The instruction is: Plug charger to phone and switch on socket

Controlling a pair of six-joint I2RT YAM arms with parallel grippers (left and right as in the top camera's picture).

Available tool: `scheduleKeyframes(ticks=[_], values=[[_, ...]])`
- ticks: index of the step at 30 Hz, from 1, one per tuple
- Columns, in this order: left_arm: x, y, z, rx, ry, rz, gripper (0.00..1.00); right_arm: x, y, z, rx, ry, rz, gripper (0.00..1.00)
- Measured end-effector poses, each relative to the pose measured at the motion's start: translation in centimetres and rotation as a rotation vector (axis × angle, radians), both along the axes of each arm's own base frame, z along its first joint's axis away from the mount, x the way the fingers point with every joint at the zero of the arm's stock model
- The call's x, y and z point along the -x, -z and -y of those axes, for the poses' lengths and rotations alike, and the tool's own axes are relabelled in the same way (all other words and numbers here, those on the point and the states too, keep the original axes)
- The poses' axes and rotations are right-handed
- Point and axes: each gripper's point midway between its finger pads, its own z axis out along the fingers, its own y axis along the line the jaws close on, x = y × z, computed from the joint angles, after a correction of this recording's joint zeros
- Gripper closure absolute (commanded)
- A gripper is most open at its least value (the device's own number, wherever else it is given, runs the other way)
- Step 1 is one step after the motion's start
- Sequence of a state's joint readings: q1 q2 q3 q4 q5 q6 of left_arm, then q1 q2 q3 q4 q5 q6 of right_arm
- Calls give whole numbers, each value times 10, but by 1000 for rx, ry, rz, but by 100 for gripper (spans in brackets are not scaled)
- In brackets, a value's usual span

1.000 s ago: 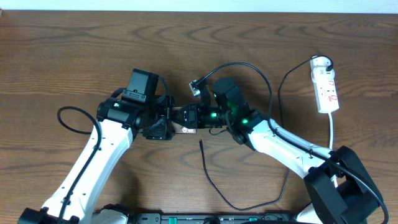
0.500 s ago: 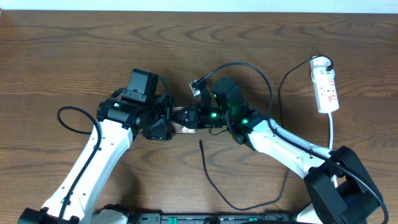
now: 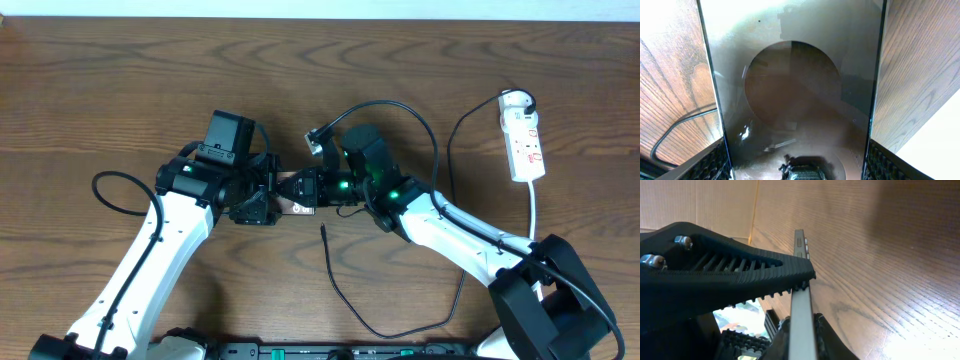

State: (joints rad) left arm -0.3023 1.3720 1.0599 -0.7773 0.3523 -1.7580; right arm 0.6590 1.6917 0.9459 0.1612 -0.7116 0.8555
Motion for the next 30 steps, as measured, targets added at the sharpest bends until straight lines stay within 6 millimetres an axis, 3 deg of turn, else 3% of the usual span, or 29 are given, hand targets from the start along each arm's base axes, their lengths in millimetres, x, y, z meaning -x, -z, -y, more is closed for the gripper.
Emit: scheduleKeyframes(ticks=[12,17,20,25,30], values=[[0,1,-1,-8,-2,-1,92,0,0,-1,4,0,13,99],[0,1,-1,-8,-3,0,45,0,0,-2,3,0,14,99],[0,1,-1,-8,-3,0,27,0,0,-2,3,0,14,99],[0,1,-1,-7,-2,0,12,-1,-1,-1,0,1,11,99],[-1,0,0,-4,-2,7,11,-5,-1,5,-11,5,0,99]])
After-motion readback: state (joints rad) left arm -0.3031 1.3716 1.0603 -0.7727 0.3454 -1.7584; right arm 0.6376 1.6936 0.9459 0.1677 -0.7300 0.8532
